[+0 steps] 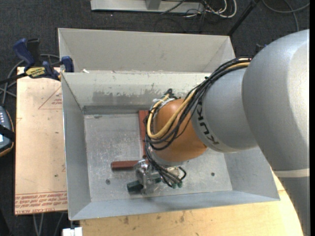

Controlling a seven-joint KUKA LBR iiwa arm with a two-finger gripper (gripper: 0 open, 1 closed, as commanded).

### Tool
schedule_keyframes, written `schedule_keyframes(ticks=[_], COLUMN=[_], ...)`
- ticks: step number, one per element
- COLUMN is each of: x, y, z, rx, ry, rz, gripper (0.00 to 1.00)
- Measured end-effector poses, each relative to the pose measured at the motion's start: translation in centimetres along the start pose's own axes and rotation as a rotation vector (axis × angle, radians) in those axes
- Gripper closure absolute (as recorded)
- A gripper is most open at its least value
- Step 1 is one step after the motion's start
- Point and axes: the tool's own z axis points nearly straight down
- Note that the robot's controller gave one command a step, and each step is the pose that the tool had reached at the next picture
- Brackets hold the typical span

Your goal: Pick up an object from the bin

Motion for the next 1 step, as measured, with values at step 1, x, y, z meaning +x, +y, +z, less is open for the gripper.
schedule_keyframes(ticks=[1], x=[-1.25], y=[1.3], z=[-19.63], rx=[0.001], ry=[-0.009], rz=[-0.087], gripper=[1.0])
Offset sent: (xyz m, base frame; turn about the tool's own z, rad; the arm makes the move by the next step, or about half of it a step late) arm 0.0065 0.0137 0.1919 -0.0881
